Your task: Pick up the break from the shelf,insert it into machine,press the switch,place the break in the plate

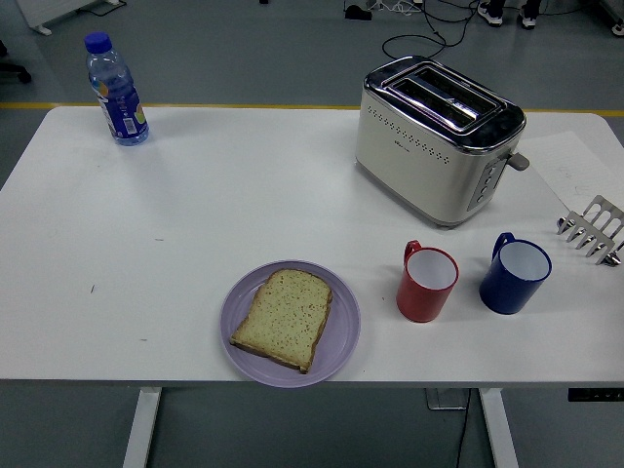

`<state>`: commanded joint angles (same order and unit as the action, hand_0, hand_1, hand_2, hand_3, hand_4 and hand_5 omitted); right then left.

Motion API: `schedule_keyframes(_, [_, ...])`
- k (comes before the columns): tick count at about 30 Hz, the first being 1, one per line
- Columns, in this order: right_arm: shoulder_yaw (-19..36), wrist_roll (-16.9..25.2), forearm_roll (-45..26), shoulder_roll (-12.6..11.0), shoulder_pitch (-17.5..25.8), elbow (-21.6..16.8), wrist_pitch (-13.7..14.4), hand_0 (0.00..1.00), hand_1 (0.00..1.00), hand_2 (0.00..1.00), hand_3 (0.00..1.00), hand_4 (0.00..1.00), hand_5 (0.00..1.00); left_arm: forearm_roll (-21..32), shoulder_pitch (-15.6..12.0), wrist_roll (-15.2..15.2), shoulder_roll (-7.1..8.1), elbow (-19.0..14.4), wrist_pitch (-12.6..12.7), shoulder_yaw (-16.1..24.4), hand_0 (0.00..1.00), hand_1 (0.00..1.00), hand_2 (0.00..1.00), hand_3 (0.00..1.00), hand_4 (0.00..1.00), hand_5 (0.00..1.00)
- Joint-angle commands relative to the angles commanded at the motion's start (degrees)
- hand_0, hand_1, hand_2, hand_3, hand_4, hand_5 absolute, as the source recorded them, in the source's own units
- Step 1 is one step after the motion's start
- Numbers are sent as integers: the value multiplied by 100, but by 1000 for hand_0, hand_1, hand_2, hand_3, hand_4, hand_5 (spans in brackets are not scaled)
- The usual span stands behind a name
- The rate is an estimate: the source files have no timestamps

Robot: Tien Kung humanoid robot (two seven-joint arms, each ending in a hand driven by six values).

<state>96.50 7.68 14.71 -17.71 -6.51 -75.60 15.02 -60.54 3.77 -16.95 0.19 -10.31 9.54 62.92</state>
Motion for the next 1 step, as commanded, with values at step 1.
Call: schedule_keyframes(1, [-2, -1, 0, 2, 3, 1, -1, 672, 640, 678, 625, 468, 321, 0, -2, 0, -1, 0, 2, 3, 416, 479, 519, 595, 371, 998])
